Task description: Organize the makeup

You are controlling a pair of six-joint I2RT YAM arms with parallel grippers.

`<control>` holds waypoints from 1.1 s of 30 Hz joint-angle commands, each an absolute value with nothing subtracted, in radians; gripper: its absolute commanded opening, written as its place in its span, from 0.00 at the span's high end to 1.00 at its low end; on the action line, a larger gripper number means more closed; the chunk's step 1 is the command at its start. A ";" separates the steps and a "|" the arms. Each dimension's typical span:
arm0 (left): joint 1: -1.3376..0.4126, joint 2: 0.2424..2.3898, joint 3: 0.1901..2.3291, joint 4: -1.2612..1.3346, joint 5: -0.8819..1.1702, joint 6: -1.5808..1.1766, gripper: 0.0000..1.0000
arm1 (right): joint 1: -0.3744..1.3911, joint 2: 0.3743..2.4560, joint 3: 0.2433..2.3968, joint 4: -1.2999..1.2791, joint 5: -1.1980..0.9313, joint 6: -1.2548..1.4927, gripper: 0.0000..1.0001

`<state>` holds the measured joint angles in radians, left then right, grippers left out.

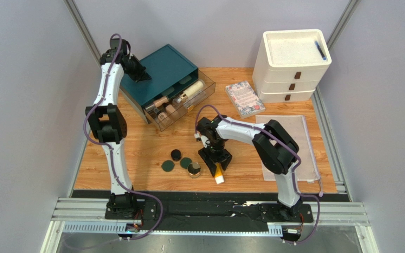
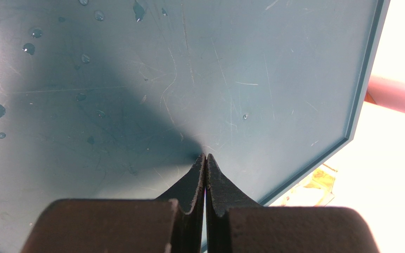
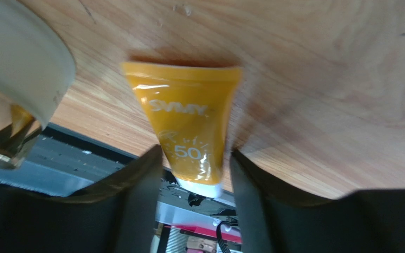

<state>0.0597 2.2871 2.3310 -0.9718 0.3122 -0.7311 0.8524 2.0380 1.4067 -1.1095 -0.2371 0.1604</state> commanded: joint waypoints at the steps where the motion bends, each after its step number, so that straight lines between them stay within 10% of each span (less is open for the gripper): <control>1: 0.051 2.381 2.266 -1.198 0.230 -0.667 1.00 | 0.897 2.085 1.411 -1.091 -0.066 0.155 0.71; 5: 0.052 2.382 2.267 -1.203 0.224 -0.661 1.00 | 0.903 2.063 1.404 -1.094 0.032 0.167 1.00; 19: 0.052 2.387 2.272 -1.197 0.230 -0.663 1.00 | 0.729 1.812 1.612 -1.112 0.095 0.166 1.00; 33: 0.054 2.401 2.283 -1.203 0.244 -0.672 1.00 | 0.479 2.045 2.169 -0.842 -0.403 0.530 1.00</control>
<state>0.0608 2.2913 2.3375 -0.9756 0.3172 -0.7311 0.4904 1.9469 2.0552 -1.0031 -0.1806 0.3256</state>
